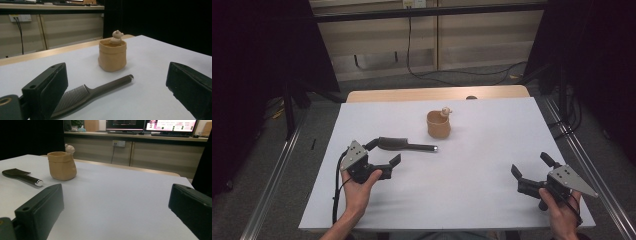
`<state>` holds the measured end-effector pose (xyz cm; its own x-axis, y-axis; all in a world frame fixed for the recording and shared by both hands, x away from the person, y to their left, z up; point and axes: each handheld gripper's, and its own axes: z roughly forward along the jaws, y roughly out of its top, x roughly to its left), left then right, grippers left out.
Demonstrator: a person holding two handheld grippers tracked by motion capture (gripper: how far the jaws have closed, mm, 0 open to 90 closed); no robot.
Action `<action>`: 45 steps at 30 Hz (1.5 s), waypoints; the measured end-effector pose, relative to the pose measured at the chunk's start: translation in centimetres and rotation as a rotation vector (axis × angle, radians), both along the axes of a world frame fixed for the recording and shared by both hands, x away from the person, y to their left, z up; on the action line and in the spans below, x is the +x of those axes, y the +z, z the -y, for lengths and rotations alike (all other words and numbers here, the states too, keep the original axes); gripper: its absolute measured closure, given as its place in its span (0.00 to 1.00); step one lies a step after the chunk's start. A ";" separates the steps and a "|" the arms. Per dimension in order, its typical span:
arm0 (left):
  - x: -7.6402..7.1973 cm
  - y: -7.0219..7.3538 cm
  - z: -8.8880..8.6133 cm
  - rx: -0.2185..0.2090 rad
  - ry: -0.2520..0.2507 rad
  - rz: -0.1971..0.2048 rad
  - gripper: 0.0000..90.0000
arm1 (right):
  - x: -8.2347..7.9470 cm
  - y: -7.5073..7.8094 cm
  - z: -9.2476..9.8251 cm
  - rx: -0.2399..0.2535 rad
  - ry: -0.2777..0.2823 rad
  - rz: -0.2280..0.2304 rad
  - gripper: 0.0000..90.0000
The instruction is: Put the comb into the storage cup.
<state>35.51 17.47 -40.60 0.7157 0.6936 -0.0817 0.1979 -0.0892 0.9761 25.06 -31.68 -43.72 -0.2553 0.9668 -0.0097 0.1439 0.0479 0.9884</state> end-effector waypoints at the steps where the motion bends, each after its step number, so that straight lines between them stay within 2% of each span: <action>1: 0.1 0.1 0.1 -0.005 -0.001 0.004 0.04 | 0.0 0.0 -0.1 -0.005 0.002 -0.002 0.00; 4: 0.7 0.3 0.6 -0.024 0.001 0.021 0.04 | 0.1 0.0 -0.1 -0.004 0.008 -0.001 0.00; 6: 0.9 0.3 0.8 -0.024 -0.004 0.016 0.04 | 0.2 0.0 -0.1 -0.005 0.011 -0.003 0.00; 8: 1.3 0.4 1.3 -0.002 0.006 0.031 0.03 | 0.2 0.0 -0.1 -0.005 0.010 -0.002 0.00; 17: 2.5 0.9 2.8 -0.009 -0.024 0.060 0.05 | 0.0 0.0 -0.2 -0.004 0.017 -0.001 0.00; 20: 2.8 0.7 3.2 0.005 -0.040 0.057 0.05 | 0.0 0.0 -0.3 -0.011 0.022 0.002 0.00; 23: 3.3 0.0 3.6 0.018 -0.054 0.014 0.05 | 0.0 0.0 -0.3 -0.010 0.022 0.003 0.00; 29: 3.8 -0.8 4.3 0.029 -0.065 0.001 0.06 | 0.2 -0.1 -0.2 -0.007 0.017 0.000 0.00; 31: 3.8 -0.7 4.4 0.021 -0.066 0.011 0.11 | 0.2 -0.1 -0.2 -0.010 0.018 0.000 0.00; 32: 3.7 -0.6 4.4 0.004 -0.049 0.037 0.17 | 0.1 0.0 -0.2 -0.014 0.018 0.001 0.00; 33: 3.8 -0.4 4.4 -0.020 -0.038 0.041 0.16 | 0.1 0.0 -0.3 -0.010 0.021 0.002 0.00; 36: 4.4 -0.4 4.5 -0.031 -0.029 0.032 0.17 | 0.0 0.0 -0.2 -0.004 0.020 0.007 0.00; 38: 4.6 -0.7 4.6 -0.016 -0.028 0.029 0.21 | 0.1 0.0 -0.1 -0.007 0.016 0.002 0.00; 40: 4.7 -0.7 4.6 -0.018 -0.026 0.024 0.24 | 0.1 0.0 -0.1 -0.006 0.018 0.001 0.00; 42: 4.8 -0.7 4.6 -0.004 -0.034 0.026 0.31 | 0.1 0.0 -0.2 -0.009 0.017 0.000 0.00; 44: 4.9 -0.6 4.7 0.007 -0.036 0.027 0.32 | 0.1 0.0 -0.2 -0.010 0.018 -0.002 0.00; 45: 5.0 -0.6 4.6 0.006 -0.039 0.026 0.38 | 0.1 0.0 -0.2 -0.011 0.017 0.001 0.00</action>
